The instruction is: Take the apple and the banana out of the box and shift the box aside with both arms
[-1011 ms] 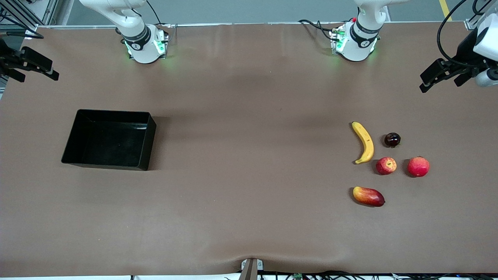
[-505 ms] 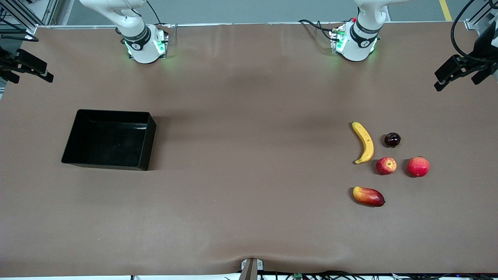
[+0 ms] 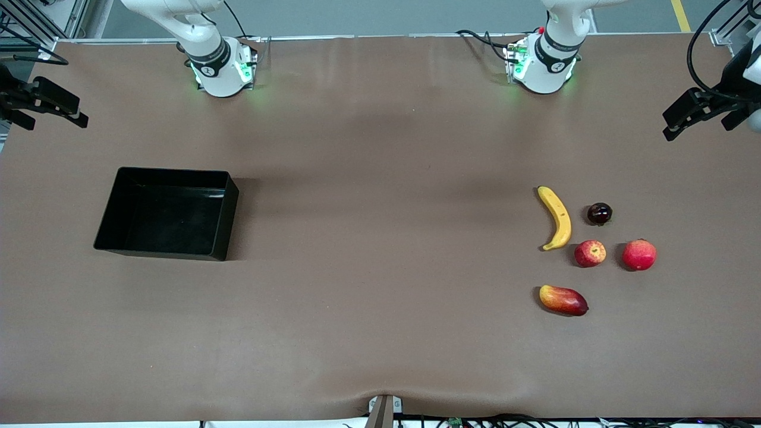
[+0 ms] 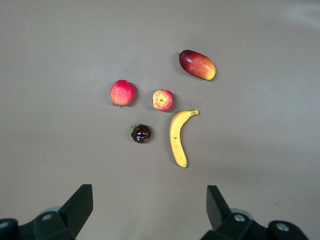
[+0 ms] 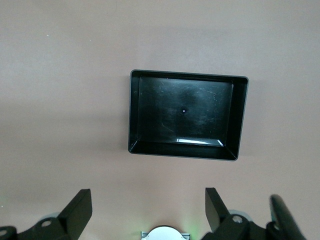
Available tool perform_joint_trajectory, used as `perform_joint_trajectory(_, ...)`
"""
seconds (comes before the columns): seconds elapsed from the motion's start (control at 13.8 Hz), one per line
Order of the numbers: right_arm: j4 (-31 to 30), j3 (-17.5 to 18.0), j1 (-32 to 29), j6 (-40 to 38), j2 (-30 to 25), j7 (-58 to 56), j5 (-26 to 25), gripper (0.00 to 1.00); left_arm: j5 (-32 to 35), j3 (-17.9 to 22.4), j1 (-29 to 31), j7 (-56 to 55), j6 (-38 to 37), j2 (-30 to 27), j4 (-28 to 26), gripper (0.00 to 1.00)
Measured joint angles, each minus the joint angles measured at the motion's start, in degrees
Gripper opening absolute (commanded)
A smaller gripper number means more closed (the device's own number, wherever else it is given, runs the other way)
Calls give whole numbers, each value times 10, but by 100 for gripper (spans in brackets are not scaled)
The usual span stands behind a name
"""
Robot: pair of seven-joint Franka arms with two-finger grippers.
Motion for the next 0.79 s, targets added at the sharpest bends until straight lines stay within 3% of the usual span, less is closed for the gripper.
perform_joint_trajectory(0.36, 0, -1, 0, 2, 0, -14, -3, 100, 0, 2, 0, 61, -5, 18, 0, 100)
perform_joint_trajectory(0.79, 0, -1, 0, 2, 0, -14, -4, 100, -17, -6, -5, 31, -12, 22, 3, 100)
